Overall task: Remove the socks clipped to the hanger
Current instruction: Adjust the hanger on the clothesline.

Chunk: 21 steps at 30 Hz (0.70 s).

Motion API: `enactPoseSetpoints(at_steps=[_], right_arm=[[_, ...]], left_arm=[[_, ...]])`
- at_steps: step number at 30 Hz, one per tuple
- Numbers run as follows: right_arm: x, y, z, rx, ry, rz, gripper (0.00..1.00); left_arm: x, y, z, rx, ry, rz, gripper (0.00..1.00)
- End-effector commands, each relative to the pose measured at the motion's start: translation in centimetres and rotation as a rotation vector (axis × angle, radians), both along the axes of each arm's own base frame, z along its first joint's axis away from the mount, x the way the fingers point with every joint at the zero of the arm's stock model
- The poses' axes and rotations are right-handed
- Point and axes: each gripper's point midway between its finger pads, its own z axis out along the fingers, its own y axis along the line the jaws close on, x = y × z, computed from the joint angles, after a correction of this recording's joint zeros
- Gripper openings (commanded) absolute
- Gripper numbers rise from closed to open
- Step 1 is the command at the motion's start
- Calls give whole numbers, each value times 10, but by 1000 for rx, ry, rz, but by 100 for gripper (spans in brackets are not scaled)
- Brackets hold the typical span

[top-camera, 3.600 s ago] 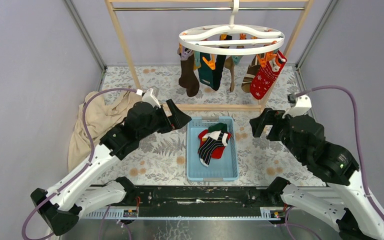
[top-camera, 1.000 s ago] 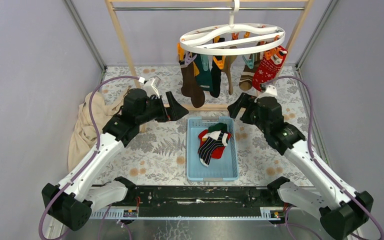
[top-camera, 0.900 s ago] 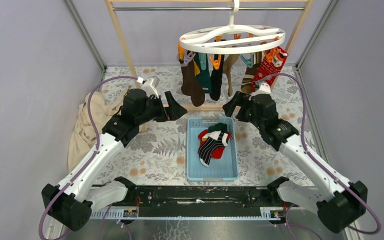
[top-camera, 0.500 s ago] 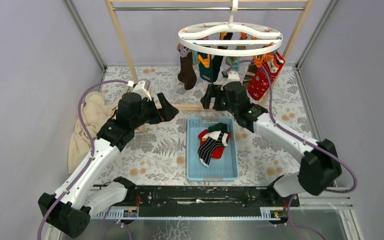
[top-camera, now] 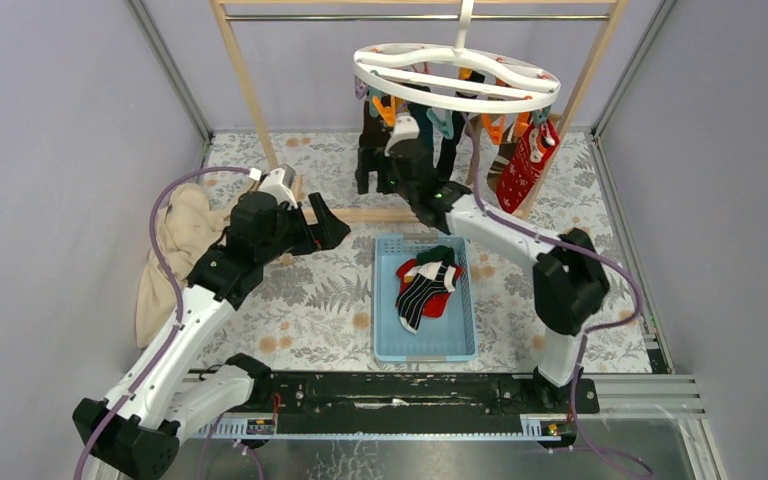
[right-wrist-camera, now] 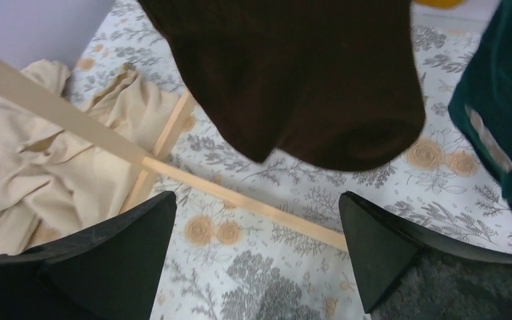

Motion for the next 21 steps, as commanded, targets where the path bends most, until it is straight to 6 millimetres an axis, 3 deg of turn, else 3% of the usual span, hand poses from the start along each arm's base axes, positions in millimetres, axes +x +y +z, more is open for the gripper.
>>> enactPoseSetpoints(at_steps=[1,7,17,19,21], right_arm=[[29,-1,22,-94,-115,-193,100],[57,-14,9,-175,-126,-388,100],[90,-23,33,-258,-240,-544,100],[95,-23,38,-278,-266,-563,95],[98,-26,43,-297,-291,-581,85]], left_arm=[[-2,11,-1,34,-21,18,99],[-5,14,-3,40,-18,18,99],[-9,19,-3,49,-23,18,99],[-9,19,-3,48,-23,16,99],[-10,20,-3,48,-23,15,99]])
